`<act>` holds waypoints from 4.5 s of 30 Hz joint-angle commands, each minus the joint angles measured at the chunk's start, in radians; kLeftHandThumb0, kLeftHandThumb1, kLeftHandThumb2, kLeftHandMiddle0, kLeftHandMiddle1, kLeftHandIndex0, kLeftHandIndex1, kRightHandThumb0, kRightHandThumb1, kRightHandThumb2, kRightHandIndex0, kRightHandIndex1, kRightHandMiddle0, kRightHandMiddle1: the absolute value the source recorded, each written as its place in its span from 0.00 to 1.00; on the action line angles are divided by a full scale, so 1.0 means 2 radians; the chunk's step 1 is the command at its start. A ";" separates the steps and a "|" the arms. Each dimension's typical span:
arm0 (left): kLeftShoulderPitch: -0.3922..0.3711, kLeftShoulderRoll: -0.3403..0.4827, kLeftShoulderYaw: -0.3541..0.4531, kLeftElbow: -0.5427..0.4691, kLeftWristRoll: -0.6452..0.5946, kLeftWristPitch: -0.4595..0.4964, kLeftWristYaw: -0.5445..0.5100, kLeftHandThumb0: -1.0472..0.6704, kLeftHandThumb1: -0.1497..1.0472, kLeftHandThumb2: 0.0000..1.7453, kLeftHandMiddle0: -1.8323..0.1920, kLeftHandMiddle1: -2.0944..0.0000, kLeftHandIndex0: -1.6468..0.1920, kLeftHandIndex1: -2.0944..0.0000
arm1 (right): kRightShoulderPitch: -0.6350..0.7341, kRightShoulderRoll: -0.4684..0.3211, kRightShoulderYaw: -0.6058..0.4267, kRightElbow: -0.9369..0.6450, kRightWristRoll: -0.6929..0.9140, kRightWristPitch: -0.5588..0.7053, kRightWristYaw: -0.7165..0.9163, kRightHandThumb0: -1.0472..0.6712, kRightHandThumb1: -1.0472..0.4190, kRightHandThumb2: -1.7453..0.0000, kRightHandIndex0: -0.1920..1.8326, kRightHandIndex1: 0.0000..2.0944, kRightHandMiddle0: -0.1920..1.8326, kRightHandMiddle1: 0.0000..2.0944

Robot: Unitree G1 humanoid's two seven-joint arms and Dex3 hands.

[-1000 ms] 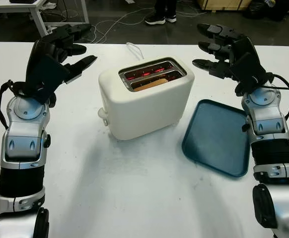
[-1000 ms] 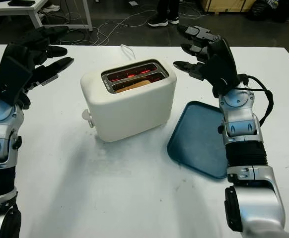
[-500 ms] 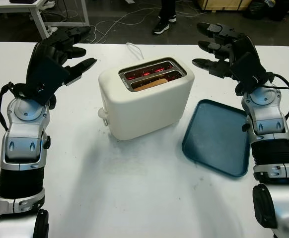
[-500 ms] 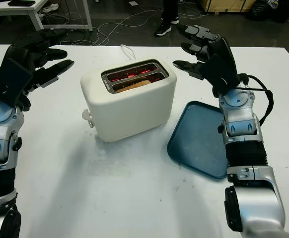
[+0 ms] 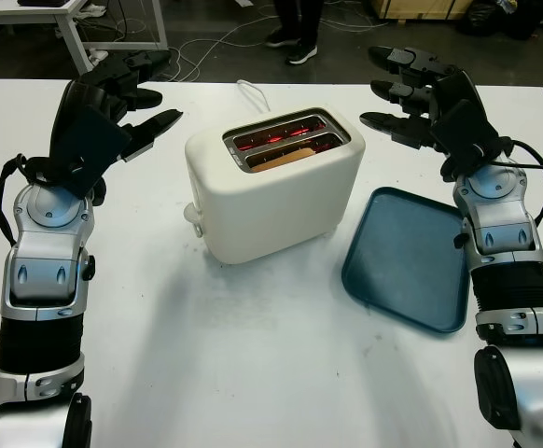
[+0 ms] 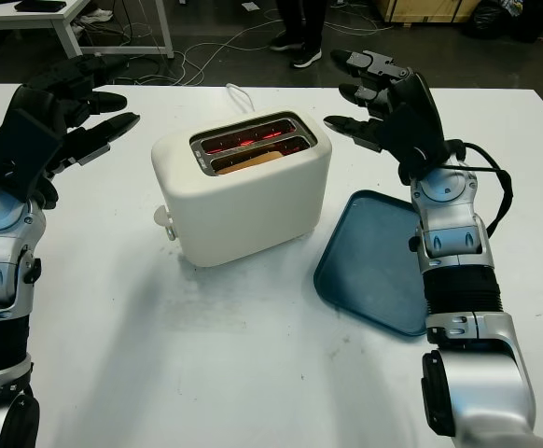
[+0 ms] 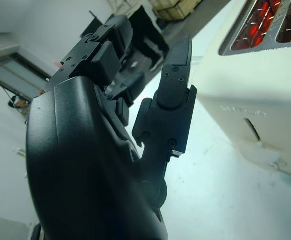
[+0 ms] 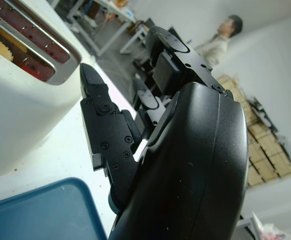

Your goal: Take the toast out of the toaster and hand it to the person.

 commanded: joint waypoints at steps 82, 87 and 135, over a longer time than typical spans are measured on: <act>-0.010 0.002 -0.002 -0.001 -0.001 -0.007 -0.001 0.41 0.89 0.01 0.79 0.56 0.65 0.85 | -0.008 -0.008 0.005 0.002 -0.005 -0.001 0.004 0.52 0.16 1.00 0.44 0.01 0.40 0.01; -0.011 0.002 -0.004 0.000 0.001 -0.008 -0.001 0.41 0.89 0.01 0.79 0.56 0.65 0.84 | -0.007 -0.007 0.004 -0.005 -0.001 0.009 0.007 0.54 0.15 1.00 0.43 0.00 0.40 0.00; -0.005 -0.001 -0.003 -0.002 0.001 -0.009 0.003 0.41 0.89 0.01 0.78 0.57 0.67 0.80 | -0.005 -0.011 0.003 -0.004 -0.005 0.000 0.007 0.52 0.16 1.00 0.42 0.00 0.39 0.00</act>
